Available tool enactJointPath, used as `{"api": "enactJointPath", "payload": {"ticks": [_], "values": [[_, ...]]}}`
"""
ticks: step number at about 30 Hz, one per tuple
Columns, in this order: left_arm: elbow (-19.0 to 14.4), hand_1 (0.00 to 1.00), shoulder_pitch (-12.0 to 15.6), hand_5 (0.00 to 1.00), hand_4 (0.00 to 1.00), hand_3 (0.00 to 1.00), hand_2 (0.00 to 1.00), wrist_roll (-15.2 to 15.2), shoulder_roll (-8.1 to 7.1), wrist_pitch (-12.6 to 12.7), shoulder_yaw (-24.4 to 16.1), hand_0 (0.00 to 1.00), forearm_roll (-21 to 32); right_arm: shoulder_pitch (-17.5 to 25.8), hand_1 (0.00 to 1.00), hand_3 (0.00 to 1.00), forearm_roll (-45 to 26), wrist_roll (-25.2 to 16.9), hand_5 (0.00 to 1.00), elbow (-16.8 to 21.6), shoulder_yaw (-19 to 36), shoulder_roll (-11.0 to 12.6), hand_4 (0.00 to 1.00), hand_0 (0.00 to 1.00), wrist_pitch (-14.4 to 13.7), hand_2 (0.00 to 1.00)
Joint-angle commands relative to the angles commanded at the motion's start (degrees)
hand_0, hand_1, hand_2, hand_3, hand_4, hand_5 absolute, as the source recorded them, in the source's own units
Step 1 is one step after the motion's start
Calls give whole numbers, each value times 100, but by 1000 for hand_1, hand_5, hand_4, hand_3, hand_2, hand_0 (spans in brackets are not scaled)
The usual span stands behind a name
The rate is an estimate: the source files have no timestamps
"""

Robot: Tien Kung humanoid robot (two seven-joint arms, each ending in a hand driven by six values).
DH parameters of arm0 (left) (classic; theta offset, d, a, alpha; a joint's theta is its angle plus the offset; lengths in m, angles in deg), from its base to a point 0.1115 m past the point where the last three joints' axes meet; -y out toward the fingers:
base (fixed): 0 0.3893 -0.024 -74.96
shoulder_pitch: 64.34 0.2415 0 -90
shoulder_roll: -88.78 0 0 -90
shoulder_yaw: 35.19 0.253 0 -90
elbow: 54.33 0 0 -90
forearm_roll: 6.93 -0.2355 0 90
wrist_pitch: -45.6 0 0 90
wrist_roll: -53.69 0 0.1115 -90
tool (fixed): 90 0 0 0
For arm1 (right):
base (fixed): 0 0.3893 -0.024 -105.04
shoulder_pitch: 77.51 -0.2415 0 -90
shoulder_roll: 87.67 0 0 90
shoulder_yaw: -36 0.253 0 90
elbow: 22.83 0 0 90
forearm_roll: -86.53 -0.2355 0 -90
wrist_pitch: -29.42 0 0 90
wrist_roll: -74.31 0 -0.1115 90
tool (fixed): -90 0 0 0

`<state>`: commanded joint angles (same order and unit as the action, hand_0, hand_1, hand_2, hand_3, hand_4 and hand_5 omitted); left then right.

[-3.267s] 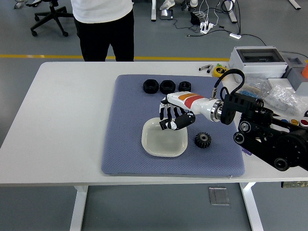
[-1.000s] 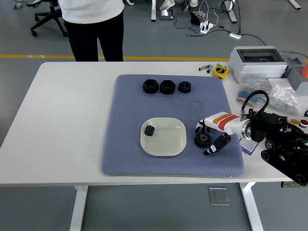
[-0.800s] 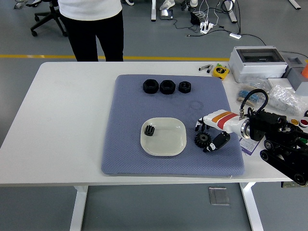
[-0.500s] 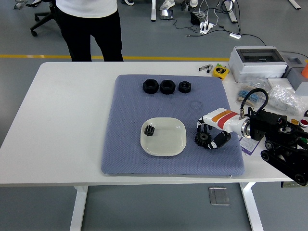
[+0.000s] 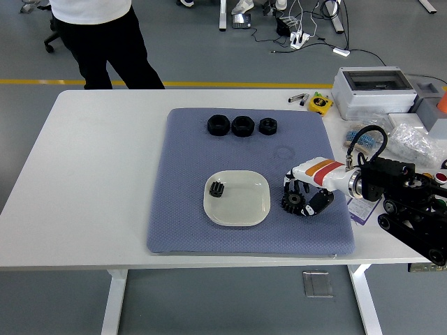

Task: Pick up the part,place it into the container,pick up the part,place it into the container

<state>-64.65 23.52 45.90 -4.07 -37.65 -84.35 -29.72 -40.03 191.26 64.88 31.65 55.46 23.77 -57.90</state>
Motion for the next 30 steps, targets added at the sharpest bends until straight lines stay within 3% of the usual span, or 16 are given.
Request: {"api": "enactJointPath", "payload": {"ticks": [12, 19, 26, 27, 30], "values": [[0, 952, 6, 698, 634, 667, 927, 11, 2, -4, 5, 973, 50, -50, 308, 474, -88, 48, 191, 206, 292, 108, 654, 147, 82, 442], [0, 952, 9, 698, 634, 665, 927, 15, 0, -6, -9, 972, 46, -147, 303, 475, -39, 151, 196, 622, 512, 151, 658, 138, 157, 443], [0, 952, 2, 699, 634, 665, 927, -1, -15, 1, -14, 972, -3, -399, 304, 477, 168, 535, 197, 1033, 388, -58, 663, 137, 260, 443], [0, 952, 0, 699, 634, 665, 927, -3, -17, 2, -12, 972, -7, -428, 303, 484, 179, 581, 225, 1049, 364, -105, 743, 138, 279, 445], [0, 952, -5, 699, 634, 665, 927, -1, -27, 5, 14, 972, -2, -529, 303, 484, 254, 702, 225, 1045, 258, -300, 743, 138, 323, 445]]}}
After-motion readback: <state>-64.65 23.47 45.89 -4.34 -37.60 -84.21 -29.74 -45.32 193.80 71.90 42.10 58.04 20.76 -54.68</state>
